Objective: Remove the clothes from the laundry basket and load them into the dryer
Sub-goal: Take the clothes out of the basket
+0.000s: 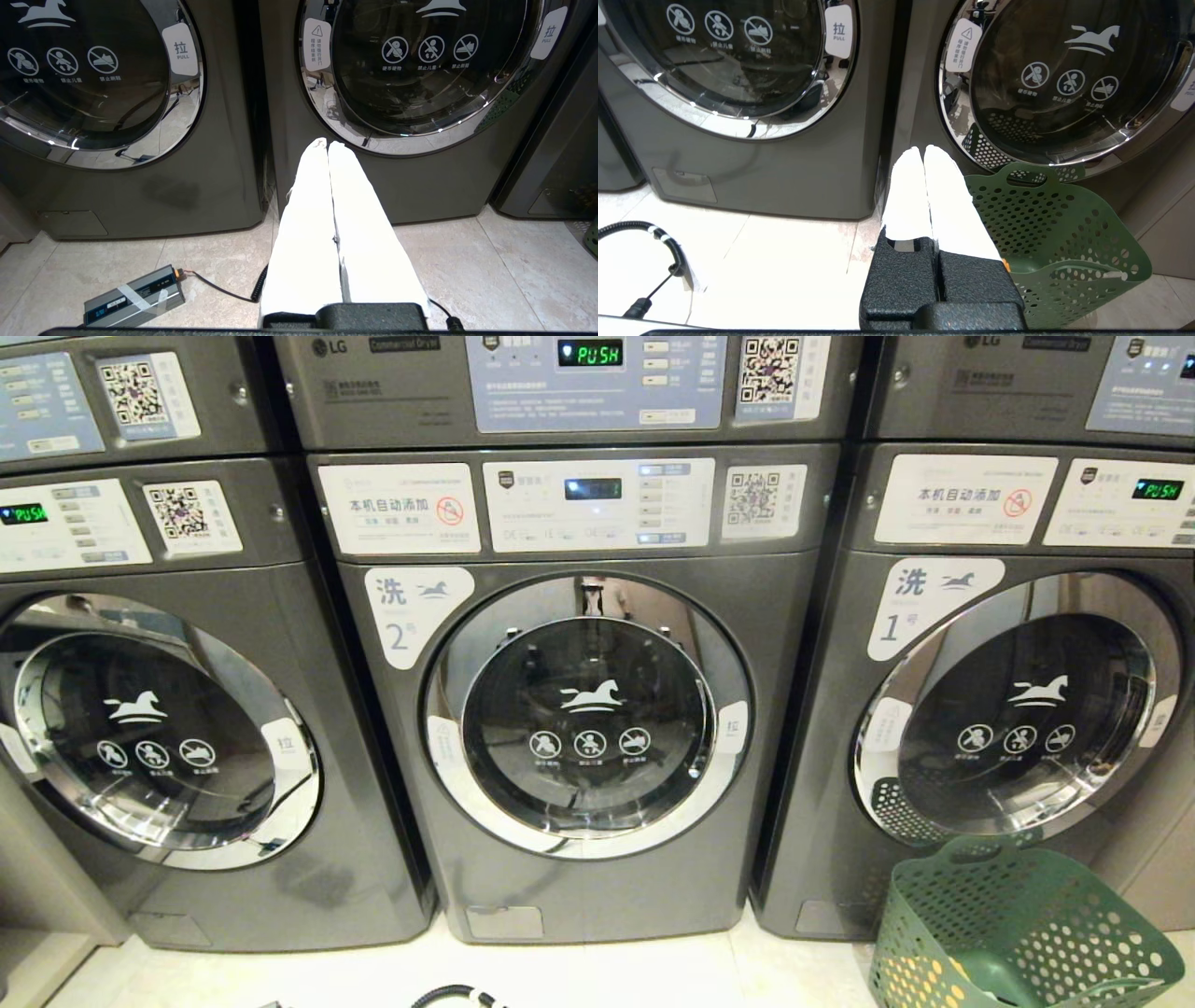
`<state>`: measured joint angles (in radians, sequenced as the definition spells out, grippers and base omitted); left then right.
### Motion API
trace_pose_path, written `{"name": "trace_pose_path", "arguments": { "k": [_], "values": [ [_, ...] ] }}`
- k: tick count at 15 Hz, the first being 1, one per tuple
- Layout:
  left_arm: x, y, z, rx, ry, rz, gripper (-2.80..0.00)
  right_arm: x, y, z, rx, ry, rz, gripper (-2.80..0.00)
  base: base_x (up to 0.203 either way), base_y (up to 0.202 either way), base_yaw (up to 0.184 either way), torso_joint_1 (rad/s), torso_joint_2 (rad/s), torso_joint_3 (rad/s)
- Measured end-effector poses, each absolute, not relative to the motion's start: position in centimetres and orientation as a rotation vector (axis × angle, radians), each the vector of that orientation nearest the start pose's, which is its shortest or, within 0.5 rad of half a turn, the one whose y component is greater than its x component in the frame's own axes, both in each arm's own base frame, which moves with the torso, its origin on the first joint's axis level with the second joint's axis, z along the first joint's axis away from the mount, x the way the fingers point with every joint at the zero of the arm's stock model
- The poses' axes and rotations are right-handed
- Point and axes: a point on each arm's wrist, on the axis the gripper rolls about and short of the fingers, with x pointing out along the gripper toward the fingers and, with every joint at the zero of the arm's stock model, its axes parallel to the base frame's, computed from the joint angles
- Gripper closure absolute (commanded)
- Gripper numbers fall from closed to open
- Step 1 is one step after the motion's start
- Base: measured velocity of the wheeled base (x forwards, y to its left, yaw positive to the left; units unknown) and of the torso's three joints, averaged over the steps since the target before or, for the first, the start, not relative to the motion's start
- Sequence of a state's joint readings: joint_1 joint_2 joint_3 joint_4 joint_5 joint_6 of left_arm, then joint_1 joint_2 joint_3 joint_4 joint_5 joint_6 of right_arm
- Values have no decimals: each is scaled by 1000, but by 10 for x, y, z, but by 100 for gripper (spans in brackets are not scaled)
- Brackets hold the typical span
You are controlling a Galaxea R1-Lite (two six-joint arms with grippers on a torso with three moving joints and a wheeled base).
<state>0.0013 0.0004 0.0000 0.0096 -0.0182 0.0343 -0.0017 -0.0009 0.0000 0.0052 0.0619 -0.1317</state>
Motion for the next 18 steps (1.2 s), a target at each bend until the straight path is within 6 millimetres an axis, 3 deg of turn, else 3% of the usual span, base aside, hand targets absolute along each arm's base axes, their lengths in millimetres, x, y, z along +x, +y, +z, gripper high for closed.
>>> {"name": "trace_pose_path", "arguments": {
  "k": [7, 18],
  "values": [
    [-23, 0, 74, 35, 10, -19, 0, -23, 1, 75, -129, -1, 60, 0, -1, -25, -1, -10, 48, 47],
    [-23, 0, 75, 35, 9, -19, 0, -23, 1, 75, -129, 0, 60, 0, 0, -193, 1, 3, 4, 3]
  ]
}}
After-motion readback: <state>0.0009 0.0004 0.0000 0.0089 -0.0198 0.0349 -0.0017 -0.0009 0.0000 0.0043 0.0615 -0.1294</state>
